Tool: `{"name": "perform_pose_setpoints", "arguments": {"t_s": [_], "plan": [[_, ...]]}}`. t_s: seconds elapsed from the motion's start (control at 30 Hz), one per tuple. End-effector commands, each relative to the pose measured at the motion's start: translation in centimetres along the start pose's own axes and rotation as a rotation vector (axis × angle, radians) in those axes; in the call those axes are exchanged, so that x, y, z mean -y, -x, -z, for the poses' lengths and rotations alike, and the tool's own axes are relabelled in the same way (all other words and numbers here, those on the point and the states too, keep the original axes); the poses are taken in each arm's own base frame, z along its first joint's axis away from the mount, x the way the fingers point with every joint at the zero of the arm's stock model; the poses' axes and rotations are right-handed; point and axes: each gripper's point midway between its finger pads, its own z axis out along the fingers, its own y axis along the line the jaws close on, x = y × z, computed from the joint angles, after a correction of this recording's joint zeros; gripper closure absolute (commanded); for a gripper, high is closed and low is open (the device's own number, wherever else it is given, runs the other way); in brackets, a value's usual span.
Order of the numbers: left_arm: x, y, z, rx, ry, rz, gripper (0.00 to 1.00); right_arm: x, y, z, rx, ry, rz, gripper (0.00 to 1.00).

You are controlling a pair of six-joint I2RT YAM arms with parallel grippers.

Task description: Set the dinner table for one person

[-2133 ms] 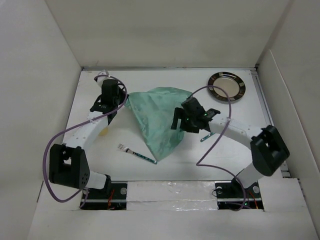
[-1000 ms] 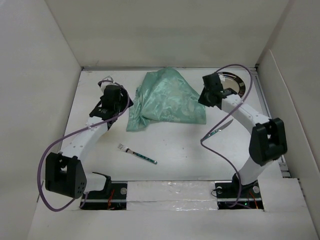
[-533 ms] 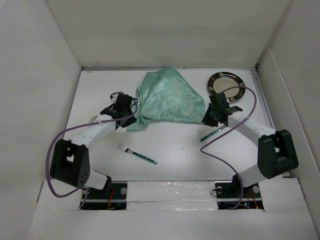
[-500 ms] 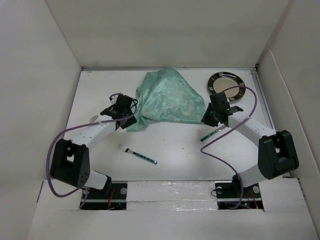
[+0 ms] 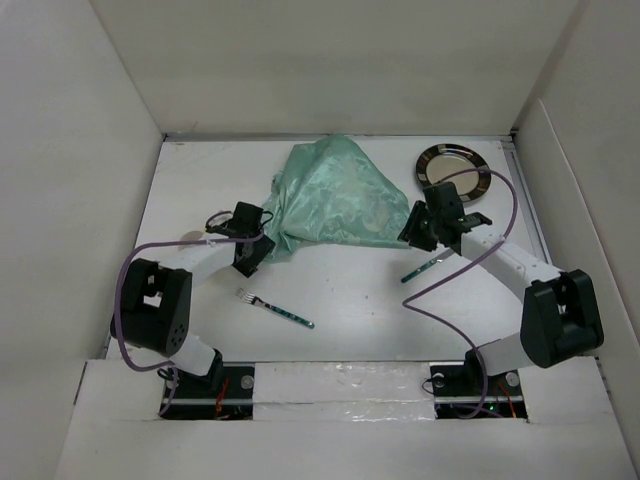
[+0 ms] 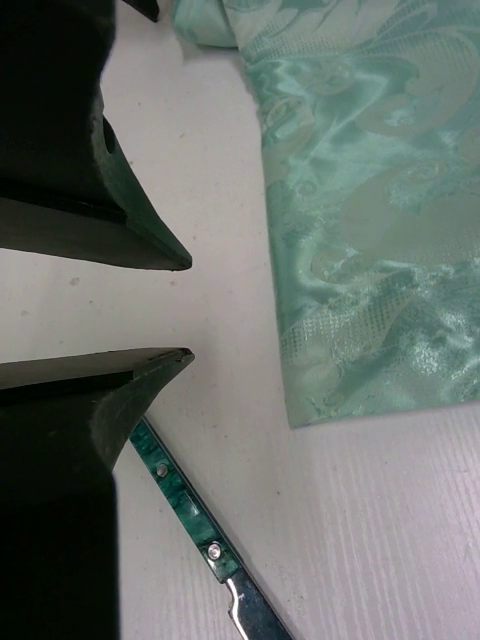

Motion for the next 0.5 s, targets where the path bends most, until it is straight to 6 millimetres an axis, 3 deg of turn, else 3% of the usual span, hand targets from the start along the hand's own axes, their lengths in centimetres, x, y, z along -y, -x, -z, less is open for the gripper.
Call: {"name": "perform_pose_setpoints", "arguments": {"t_s": [0.0,0.13,0.23,0.27,0.47], "plan": [[-2.3,-0.7,-1.6,0.004,0.077,0.127,0.43,-2.1,1.4,1.6,0.047,0.096,0.029,0.57],[-2.2,-1.0,-2.2,-0.01,0.111,0.138,0.51,-1.5,1.3,1.5,0.041,0.081,0.024,0.57],[-1.9,-0.5,-2.1,0.005,0.105,0.143,0.65,-0.7,0.9,0.8,0.011,0.068,-0.017,0.56],[-1.8,-0.3,-2.0,0.014,0.102,0.145,0.76,-0.7,1.1,0.6,0.01,0.076,-0.031,0.55],[-1.1,1.6,-0.5,0.09,0.065,0.108,1.0,0.8,0.6,-1.8,-0.044,0.018,-0.116,0.45]]}}
